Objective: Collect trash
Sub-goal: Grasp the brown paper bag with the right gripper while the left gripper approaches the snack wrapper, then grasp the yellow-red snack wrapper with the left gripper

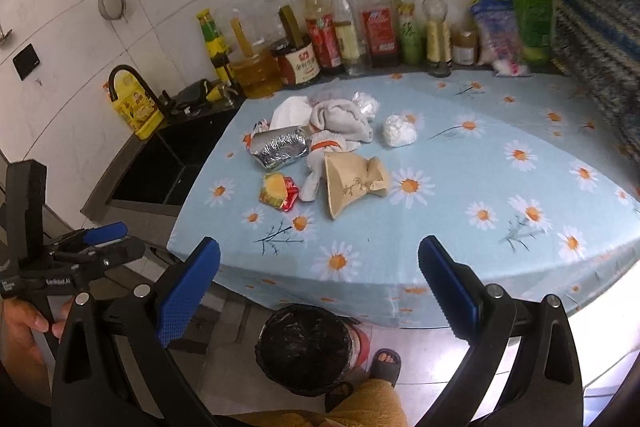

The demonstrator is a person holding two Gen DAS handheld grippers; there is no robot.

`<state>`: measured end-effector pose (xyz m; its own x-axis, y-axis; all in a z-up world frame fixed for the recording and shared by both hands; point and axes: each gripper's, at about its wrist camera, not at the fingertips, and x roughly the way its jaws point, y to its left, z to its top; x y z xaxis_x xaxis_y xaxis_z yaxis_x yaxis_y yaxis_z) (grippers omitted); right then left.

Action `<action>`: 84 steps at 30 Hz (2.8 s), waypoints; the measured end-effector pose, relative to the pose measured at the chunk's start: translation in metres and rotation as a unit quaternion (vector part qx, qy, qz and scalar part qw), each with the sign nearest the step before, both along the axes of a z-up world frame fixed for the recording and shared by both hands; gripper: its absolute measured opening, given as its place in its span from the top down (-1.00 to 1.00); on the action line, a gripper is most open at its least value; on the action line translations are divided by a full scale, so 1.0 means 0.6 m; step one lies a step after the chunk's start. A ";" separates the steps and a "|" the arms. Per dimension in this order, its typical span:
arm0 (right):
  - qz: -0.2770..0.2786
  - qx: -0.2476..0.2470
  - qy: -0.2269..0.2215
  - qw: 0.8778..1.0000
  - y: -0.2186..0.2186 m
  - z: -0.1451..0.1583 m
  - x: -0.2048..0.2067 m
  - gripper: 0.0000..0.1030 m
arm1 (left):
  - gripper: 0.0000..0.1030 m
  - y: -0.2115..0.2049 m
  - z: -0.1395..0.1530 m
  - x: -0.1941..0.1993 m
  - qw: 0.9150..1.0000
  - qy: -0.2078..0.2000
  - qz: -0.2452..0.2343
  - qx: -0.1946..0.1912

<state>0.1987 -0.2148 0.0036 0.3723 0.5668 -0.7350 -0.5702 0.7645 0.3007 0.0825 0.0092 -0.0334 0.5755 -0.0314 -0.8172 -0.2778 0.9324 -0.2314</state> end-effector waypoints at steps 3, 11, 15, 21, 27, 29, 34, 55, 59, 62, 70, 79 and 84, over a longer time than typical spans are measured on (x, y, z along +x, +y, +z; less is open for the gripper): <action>0.008 -0.016 0.020 1.000 0.019 -0.026 0.053 -0.91 | -0.87 0.007 -0.027 0.031 1.000 0.028 0.009 -0.011; 0.074 -0.056 0.087 0.992 0.070 -0.123 0.162 -0.91 | -0.87 0.005 -0.078 0.089 0.994 0.092 0.054 -0.005; 0.090 -0.045 0.102 0.990 0.085 -0.149 0.202 -0.89 | -0.87 -0.002 -0.082 0.105 0.992 0.103 0.070 -0.006; 0.122 -0.058 0.122 0.983 0.117 -0.173 0.231 -0.75 | -0.87 -0.017 -0.096 0.105 0.989 0.117 0.090 -0.013; 0.124 -0.083 0.132 0.980 0.137 -0.192 0.237 -0.47 | -0.87 -0.021 -0.115 0.095 0.986 0.133 0.097 -0.024; 0.117 -0.080 0.140 0.980 0.133 -0.196 0.240 -0.45 | -0.87 -0.020 -0.114 0.097 0.987 0.132 0.088 -0.016; 0.100 -0.072 0.137 0.983 0.122 -0.191 0.230 -0.43 | -0.87 -0.009 -0.104 0.108 0.991 0.122 0.056 -0.003; -0.005 0.023 0.119 0.993 -0.015 -0.127 0.147 -0.43 | -0.87 -0.021 -0.135 0.248 0.987 0.132 -0.088 0.031; -0.011 0.032 0.121 0.992 -0.043 -0.128 0.142 -0.43 | -0.87 -0.028 -0.160 0.276 0.980 0.161 -0.098 0.069; -0.018 0.026 0.118 0.992 -0.058 -0.133 0.140 -0.43 | -0.87 -0.027 -0.171 0.296 0.977 0.171 -0.105 0.073; -0.033 0.040 0.134 0.990 -0.083 -0.150 0.155 -0.43 | -0.85 -0.026 -0.184 0.325 0.970 0.186 -0.125 0.093; -0.032 0.041 0.133 0.990 -0.084 -0.149 0.165 -0.43 | -0.34 -0.036 -0.188 0.350 0.965 0.189 -0.151 0.100; -0.024 0.040 0.134 0.990 -0.076 -0.148 0.164 -0.43 | -0.33 -0.032 -0.187 0.344 0.967 0.184 -0.147 0.096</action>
<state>0.2972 -0.2607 -0.0854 0.1976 0.6135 -0.7645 -0.4247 0.7565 0.4973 0.2888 -0.0102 -0.1454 0.2348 0.0232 -0.9718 -0.0238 0.9996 0.0181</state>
